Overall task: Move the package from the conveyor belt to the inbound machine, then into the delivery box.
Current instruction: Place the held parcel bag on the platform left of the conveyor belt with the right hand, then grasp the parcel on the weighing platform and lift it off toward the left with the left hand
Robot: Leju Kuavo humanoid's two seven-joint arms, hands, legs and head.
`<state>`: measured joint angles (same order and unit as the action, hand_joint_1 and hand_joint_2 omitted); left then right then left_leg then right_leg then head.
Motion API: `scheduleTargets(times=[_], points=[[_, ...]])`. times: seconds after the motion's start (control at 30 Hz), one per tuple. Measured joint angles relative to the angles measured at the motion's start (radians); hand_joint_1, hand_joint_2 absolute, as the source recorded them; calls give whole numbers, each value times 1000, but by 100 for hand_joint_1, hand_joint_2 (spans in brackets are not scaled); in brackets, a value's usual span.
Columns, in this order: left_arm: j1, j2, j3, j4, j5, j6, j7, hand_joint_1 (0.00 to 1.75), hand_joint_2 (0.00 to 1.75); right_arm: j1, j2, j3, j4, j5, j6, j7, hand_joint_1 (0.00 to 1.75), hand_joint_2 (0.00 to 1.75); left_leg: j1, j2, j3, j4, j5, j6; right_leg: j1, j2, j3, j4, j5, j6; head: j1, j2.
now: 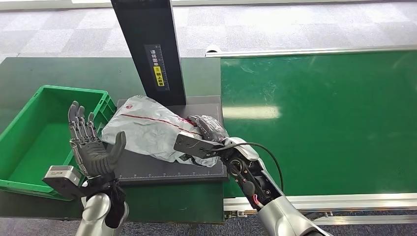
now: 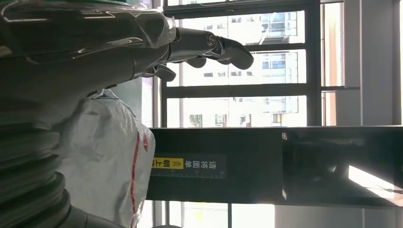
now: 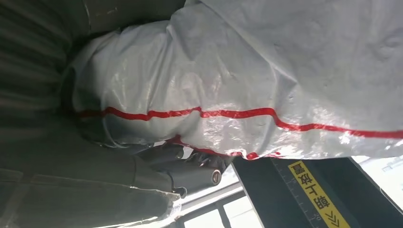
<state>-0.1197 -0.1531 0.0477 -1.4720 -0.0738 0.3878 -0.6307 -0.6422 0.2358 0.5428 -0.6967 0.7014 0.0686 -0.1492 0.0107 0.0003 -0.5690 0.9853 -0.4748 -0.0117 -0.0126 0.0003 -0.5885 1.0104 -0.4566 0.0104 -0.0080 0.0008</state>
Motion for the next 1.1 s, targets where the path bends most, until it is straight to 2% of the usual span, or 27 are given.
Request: scheduleTargets(times=[0.27,0.33,0.43,0.57,0.83,0.97,1.1], points=[[21,-1,21,-22,-15,-4,9,0,175,-7,6,0,31,-4,-35,-30,0,175,0,0,0,0,0,0,0,0,0,0,0,0,0,0],[22,-2,24,-23,-22,-16,11,0,175,-6,6,-1,28,-24,-37,-64,0,175,0,0,0,0,0,0,0,0,-1,0,0,0,0,0],[19,-1,17,-19,-47,-64,38,0,175,7,6,-12,-5,-114,4,-163,0,175,0,0,0,0,0,0,0,0,-1,0,0,0,0,0],[1,-1,-25,23,-104,-156,107,0,175,43,-2,-50,-122,-272,88,-274,0,175,0,0,0,0,0,0,0,0,-2,0,0,0,0,0],[-35,3,-109,134,-185,-236,158,0,175,107,-30,-102,-356,-380,123,-301,0,175,0,1,0,0,0,0,0,0,-2,0,0,0,0,0],[-69,11,-154,217,-337,-284,214,0,175,168,-41,-149,-513,-551,146,-354,0,175,0,0,0,0,0,0,0,0,-2,0,0,0,0,0],[-112,18,-192,327,-457,-289,230,0,175,239,-52,-219,-723,-679,156,-356,0,175,-1,1,-1,0,0,0,-1,1,-3,0,0,0,0,0]])
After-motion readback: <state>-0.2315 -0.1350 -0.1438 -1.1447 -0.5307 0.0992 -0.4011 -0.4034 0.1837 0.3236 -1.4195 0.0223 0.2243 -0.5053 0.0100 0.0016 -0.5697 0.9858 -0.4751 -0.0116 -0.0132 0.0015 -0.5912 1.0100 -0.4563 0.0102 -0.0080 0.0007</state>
